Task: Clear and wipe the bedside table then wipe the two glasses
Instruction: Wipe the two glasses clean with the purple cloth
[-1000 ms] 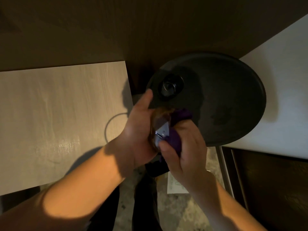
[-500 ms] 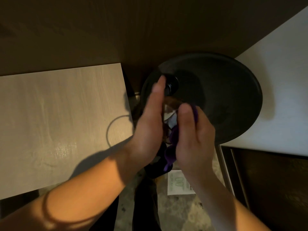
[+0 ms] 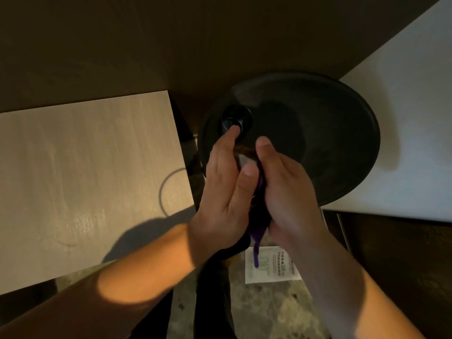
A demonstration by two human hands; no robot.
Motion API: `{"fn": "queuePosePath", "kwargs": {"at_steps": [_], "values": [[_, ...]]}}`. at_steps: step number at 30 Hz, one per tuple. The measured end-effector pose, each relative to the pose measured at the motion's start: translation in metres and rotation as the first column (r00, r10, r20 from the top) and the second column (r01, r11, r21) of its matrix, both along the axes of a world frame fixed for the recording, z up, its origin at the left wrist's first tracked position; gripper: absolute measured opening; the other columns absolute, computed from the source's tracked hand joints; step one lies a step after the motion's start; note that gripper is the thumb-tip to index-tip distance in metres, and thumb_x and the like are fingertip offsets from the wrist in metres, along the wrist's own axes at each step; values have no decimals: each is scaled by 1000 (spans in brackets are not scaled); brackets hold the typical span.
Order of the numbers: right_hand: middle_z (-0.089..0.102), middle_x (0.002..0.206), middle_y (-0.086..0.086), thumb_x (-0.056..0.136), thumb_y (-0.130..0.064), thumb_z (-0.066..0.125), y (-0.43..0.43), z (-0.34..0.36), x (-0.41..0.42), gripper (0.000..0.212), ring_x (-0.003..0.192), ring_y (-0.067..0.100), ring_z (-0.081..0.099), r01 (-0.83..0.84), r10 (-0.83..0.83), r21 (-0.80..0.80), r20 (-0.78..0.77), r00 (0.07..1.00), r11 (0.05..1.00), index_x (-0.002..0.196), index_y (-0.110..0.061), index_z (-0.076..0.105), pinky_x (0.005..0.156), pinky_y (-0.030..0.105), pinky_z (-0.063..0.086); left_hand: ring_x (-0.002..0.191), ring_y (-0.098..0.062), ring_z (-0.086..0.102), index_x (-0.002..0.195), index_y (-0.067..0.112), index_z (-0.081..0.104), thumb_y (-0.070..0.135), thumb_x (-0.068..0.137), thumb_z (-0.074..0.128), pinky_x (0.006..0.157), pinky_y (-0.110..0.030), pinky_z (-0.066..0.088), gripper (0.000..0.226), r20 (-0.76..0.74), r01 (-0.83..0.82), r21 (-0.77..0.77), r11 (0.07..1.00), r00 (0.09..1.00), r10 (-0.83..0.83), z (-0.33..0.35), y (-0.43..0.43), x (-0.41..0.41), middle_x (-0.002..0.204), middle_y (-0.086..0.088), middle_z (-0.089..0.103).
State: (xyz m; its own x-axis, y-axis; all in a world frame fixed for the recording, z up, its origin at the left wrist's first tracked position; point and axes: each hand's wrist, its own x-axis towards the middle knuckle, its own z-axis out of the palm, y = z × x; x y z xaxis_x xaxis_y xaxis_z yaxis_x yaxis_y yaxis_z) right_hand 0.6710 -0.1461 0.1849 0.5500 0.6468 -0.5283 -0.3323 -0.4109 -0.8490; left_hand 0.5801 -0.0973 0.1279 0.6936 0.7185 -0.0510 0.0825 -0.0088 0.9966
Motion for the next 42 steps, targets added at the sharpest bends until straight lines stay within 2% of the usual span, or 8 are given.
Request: {"fn": "queuePosePath", "kwargs": {"at_steps": [4, 8, 13, 18, 21, 24, 29, 42], "values": [[64, 69, -1, 107, -33, 50, -6, -15, 0, 32, 61, 12, 64, -146, 77, 93, 525, 848, 985, 86, -13, 65, 57, 25, 51, 99, -11, 77, 110, 30, 75, 69, 96, 39, 88, -30, 61, 55, 109, 5, -818, 575, 983, 147, 35, 21, 12, 101, 2, 81], [66, 87, 8, 105, -42, 46, -22, -33, 11, 45, 78, 16, 61, -486, 125, 107, 898, 421, 868, 95, -2, 65, 73, 22, 49, 89, -22, 77, 102, 10, 80, 58, 103, 45, 93, -37, 57, 60, 9, -63, -953, 296, 972, 237, 43, 32, 17, 91, -8, 78], [62, 75, 1, 106, -43, 44, -20, -29, -4, 40, 62, 14, 60, -178, 33, 163, 642, 766, 970, 94, -9, 62, 57, 23, 46, 74, -11, 69, 96, 18, 69, 48, 105, 46, 80, -32, 51, 39, -34, -164, -736, 657, 978, 206, 45, 11, 26, 77, 2, 70], [79, 91, 9, 107, -40, 48, -4, 3, 18, 39, 86, 21, 78, 83, -81, 7, -117, 990, 997, 101, -13, 76, 78, 36, 62, 137, -33, 54, 152, -3, 38, 42, 109, 33, 114, -57, 42, 62, -109, -49, 182, 982, 992, 70, 8, -5, 23, 143, -17, 56], [78, 94, 13, 106, -37, 51, -6, 1, 22, 35, 90, 26, 77, 78, -77, 4, -120, 990, 997, 100, -12, 75, 82, 41, 62, 154, -22, 39, 159, 7, 34, 73, 99, 19, 124, -50, 35, 90, -98, 13, -60, 998, 995, -19, 21, -2, 26, 163, -11, 46], [65, 73, 7, 106, -34, 49, -17, -19, 12, 35, 65, 19, 65, -60, -5, 118, 490, 872, 991, 91, -8, 65, 59, 29, 52, 106, -6, 75, 125, 27, 63, 74, 92, 30, 93, -28, 58, 65, 62, -15, -777, 629, 993, 101, 45, 10, 33, 109, 8, 81], [62, 93, 11, 106, -42, 48, -45, -43, 36, 38, 85, 22, 57, -582, 78, 81, 967, 243, 809, 98, -5, 55, 78, 28, 48, 94, -26, 80, 135, 9, 64, 56, 103, 48, 92, -40, 61, 60, 5, -18, -989, 145, 987, 158, 48, 27, 35, 117, -14, 79], [60, 66, 1, 107, -37, 43, -38, -37, 21, 40, 54, 15, 59, -26, -57, 156, 503, 862, 987, 89, -6, 61, 52, 23, 43, 86, -25, 65, 107, 11, 62, 47, 99, 43, 81, -36, 52, 41, -88, -213, -507, 835, 977, 196, 31, -16, 58, 92, -13, 66]]}}
